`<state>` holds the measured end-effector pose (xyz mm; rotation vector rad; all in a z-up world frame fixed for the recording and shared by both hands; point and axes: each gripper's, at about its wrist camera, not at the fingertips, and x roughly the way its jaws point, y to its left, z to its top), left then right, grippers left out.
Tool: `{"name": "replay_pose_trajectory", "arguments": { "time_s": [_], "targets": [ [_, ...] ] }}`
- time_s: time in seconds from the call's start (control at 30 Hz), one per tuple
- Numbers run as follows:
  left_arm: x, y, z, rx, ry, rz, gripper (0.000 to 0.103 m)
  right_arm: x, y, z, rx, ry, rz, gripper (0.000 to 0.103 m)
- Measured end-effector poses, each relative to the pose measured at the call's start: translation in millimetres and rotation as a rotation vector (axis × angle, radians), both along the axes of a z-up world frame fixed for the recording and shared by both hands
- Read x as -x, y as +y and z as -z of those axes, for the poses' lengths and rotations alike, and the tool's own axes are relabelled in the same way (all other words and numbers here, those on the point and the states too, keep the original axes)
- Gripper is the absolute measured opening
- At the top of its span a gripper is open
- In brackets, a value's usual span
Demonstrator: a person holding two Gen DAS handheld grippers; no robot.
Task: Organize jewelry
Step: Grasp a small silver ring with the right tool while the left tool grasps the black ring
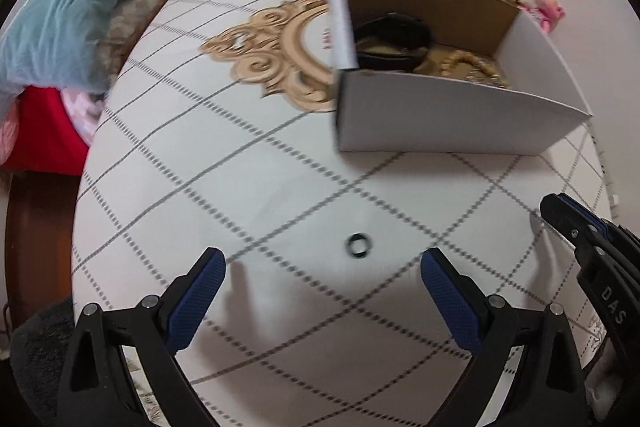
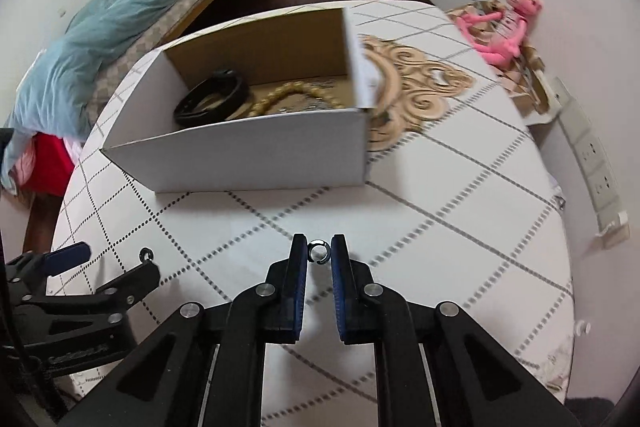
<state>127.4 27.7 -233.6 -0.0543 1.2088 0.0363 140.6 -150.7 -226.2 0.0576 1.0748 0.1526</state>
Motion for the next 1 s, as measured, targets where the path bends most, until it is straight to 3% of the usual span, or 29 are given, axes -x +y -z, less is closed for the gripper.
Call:
{"name": "replay_pose_trajectory", "arguments": {
  "time_s": [0.03, 0.1, 0.17, 0.23, 0.47, 0.73, 1.0],
  "targets": [
    [0, -4, 0, -0.001, -0.006, 0.009, 0.074, 2, -5, -1, -0.003, -0.002, 0.010, 0.013],
    [-1, -11, 2, 0.001, -0.002, 0.028, 0.056, 5, -10, -2, -0.003, 0.000, 0.024, 0.013],
    [-1, -16, 2, -0.017, -0.018, 0.040, 0.046, 7, -14, -2, -0.007, 0.003, 0.037, 0.013],
    [0, -20, 0, -0.013, -0.032, 0.058, 0.027, 8, -18, -1, -0.005, 0.007, 0.045, 0.013],
    [0, -26, -2, -0.005, -0.047, 0.070, 0.010, 9, -21, 3, -0.005, 0.014, 0.057, 0.013],
    [5, -25, -9, 0.040, -0.057, 0.073, 0.010, 11, -22, -7, -0.025, -0.009, 0.061, 0.013],
    [4, -27, -63, 0.108, -0.152, 0.102, 0.010, 12, -25, -37, -0.088, -0.048, 0.057, 0.013]
  ]
}}
